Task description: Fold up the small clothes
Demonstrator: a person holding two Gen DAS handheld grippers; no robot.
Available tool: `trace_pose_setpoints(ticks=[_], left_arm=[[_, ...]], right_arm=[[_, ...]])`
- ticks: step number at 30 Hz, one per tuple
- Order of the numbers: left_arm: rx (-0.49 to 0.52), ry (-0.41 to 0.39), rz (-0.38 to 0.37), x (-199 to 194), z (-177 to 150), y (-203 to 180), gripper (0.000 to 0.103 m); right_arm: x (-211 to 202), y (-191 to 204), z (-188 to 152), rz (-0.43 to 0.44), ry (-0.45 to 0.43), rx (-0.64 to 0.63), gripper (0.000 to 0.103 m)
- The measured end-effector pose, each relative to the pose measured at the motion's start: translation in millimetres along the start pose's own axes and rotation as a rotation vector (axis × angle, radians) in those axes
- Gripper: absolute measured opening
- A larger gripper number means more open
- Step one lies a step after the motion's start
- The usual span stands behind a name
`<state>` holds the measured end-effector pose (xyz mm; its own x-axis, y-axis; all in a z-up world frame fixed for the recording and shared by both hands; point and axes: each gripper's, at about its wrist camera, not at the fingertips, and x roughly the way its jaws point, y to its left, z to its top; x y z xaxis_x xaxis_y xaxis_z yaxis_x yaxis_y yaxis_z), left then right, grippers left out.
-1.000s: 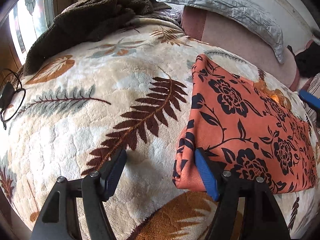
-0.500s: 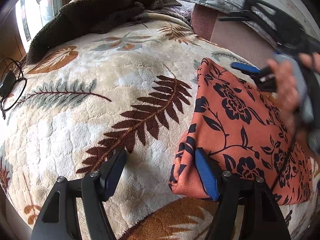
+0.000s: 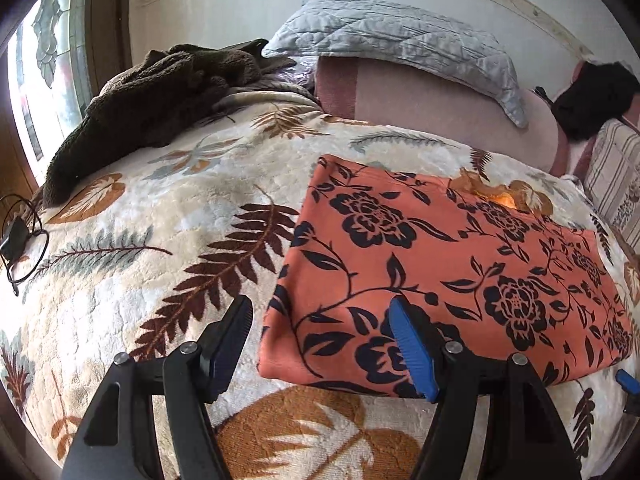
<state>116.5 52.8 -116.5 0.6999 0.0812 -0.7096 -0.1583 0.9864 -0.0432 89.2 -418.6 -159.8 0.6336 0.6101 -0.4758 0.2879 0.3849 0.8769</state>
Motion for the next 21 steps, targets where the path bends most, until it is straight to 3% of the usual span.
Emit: trace_pose_setpoints(ticks=[3,6,9,11,12,13,16,18,20,21], left_arm=[[-0.008,0.027,-0.053,-7,3,-13,0.071],[0.009,0.03,-0.078,-11,7,-31,0.071],[0.015,0.06,-0.087,-12,10,-50,0.071],[0.008,0.077,-0.103,-11,13,-61,0.071],[0.011,0.086,-0.1,-10,14,-67,0.071],[0.018,0.098,-0.093,-8,15,-73,0.071],[0.029,0.111,-0.089,-3,15,-85,0.071],[0.043,0.125,-0.081,3,15,-93,0.071],[0.064,0.144,-0.07,11,13,-100,0.071],[0.074,0.154,-0.057,13,13,-103,0.071]], right_arm=[[-14,-35,12,0.05,-0.024,0.141,0.092],[-9,-35,18,0.052,-0.029,0.137,0.092],[-8,-21,32,0.005,-0.099,0.08,0.087],[4,-15,40,-0.111,-0.114,0.048,0.065],[10,-13,43,-0.177,-0.115,0.024,0.036],[12,-10,45,-0.246,-0.116,-0.009,0.021],[6,-1,44,-0.287,-0.137,-0.068,0.021],[0,7,41,-0.266,-0.165,-0.096,0.024],[2,3,40,-0.24,-0.16,-0.09,0.052],[3,-2,39,-0.2,-0.159,-0.071,0.085]])
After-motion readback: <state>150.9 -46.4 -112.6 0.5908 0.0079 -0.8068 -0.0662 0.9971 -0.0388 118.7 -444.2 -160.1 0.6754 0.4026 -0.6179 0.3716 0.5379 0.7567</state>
